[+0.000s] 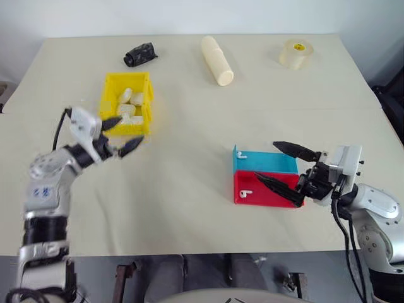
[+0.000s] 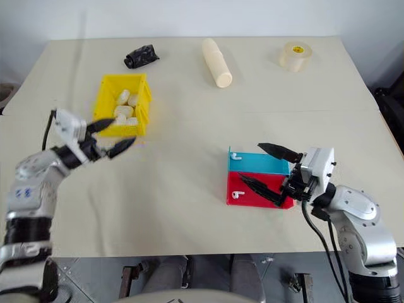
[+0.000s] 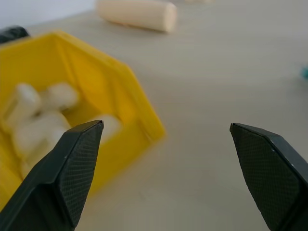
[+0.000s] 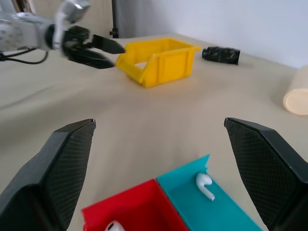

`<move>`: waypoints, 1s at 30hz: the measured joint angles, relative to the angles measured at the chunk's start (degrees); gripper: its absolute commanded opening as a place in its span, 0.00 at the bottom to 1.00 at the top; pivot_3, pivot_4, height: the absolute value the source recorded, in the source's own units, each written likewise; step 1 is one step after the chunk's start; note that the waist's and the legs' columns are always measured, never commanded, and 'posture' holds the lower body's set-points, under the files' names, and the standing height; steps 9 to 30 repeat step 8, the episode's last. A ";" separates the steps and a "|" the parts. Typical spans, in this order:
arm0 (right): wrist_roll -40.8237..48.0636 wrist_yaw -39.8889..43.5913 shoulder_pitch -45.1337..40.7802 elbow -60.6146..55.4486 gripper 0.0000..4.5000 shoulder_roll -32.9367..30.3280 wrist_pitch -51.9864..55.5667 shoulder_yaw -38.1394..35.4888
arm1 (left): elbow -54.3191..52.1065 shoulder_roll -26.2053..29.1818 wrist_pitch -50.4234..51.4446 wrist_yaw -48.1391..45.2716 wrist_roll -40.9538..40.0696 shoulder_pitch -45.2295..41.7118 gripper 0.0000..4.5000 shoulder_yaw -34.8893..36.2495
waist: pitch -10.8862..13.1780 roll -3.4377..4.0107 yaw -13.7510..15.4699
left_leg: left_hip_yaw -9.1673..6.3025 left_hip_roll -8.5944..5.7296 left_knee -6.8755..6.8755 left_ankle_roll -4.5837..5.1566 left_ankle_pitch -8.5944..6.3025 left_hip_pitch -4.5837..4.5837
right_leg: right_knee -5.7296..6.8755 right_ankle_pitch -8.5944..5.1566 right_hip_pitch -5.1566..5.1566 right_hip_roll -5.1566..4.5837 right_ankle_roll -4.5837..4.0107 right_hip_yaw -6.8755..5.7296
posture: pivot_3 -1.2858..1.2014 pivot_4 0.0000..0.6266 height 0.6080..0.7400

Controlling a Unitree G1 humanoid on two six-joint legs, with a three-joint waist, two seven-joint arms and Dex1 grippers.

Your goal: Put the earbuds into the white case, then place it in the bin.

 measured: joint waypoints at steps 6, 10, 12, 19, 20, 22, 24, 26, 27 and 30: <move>0.01 6.16 0.81 4.35 1.00 -4.40 -0.25 -1.42 | -6.13 2.59 -6.51 -5.82 -0.64 8.66 1.00 2.26 | 0.00 0.02 1.40 | -0.06 -0.02 0.01 0.04 -0.01 0.08 | -0.05 0.02 0.14 -0.04 -0.04 -0.05 | 0.52 0.24 1.00; -0.29 8.06 0.99 6.26 1.00 -5.09 -0.95 -1.73 | -7.10 2.49 -8.16 -5.96 -0.49 9.76 1.00 2.25 | 0.00 0.02 1.48 | -0.06 -0.03 0.01 0.07 -0.04 0.06 | -0.09 0.02 0.14 -0.05 -0.04 -0.06 | 0.52 0.24 1.00; -0.29 8.06 0.99 6.26 1.00 -5.09 -0.95 -1.73 | -7.10 2.49 -8.16 -5.96 -0.49 9.76 1.00 2.25 | 0.00 0.02 1.48 | -0.06 -0.03 0.01 0.07 -0.04 0.06 | -0.09 0.02 0.14 -0.05 -0.04 -0.06 | 0.52 0.24 1.00; -0.29 8.06 0.99 6.26 1.00 -5.09 -0.95 -1.73 | -7.10 2.49 -8.16 -5.96 -0.49 9.76 1.00 2.25 | 0.00 0.02 1.48 | -0.06 -0.03 0.01 0.07 -0.04 0.06 | -0.09 0.02 0.14 -0.05 -0.04 -0.06 | 0.52 0.24 1.00; -0.29 8.06 0.99 6.26 1.00 -5.09 -0.95 -1.73 | -7.10 2.49 -8.16 -5.96 -0.49 9.76 1.00 2.25 | 0.00 0.02 1.48 | -0.06 -0.03 0.01 0.07 -0.04 0.06 | -0.09 0.02 0.14 -0.05 -0.04 -0.06 | 0.52 0.24 1.00; -0.29 8.06 0.99 6.26 1.00 -5.09 -0.95 -1.73 | -7.10 2.49 -8.16 -5.96 -0.49 9.76 1.00 2.25 | 0.00 0.02 1.48 | -0.06 -0.03 0.01 0.07 -0.04 0.06 | -0.09 0.02 0.14 -0.05 -0.04 -0.06 | 0.52 0.24 1.00; -0.29 8.06 0.99 6.26 1.00 -5.09 -0.95 -1.73 | -7.10 2.49 -8.16 -5.96 -0.49 9.76 1.00 2.25 | 0.00 0.02 1.48 | -0.06 -0.03 0.01 0.07 -0.04 0.06 | -0.09 0.02 0.14 -0.05 -0.04 -0.06 | 0.52 0.24 1.00; -0.29 8.06 0.99 6.26 1.00 -5.09 -0.95 -1.73 | -7.10 2.49 -8.16 -5.96 -0.49 9.76 1.00 2.25 | 0.00 0.02 1.48 | -0.06 -0.03 0.01 0.07 -0.04 0.06 | -0.09 0.02 0.14 -0.05 -0.04 -0.06 | 0.52 0.24 1.00; -0.29 8.06 0.99 6.26 1.00 -5.09 -0.95 -1.73 | -7.10 2.49 -8.16 -5.96 -0.49 9.76 1.00 2.25 | 0.00 0.02 1.48 | -0.06 -0.03 0.01 0.07 -0.04 0.06 | -0.09 0.02 0.14 -0.05 -0.04 -0.06 | 0.52 0.24 1.00; -0.29 8.06 0.99 6.26 1.00 -5.09 -0.95 -1.73 | -7.10 2.49 -8.16 -5.96 -0.49 9.76 1.00 2.25 | 0.00 0.02 1.48 | -0.06 -0.03 0.01 0.07 -0.04 0.06 | -0.09 0.02 0.14 -0.05 -0.04 -0.06 | 0.52 0.24 1.00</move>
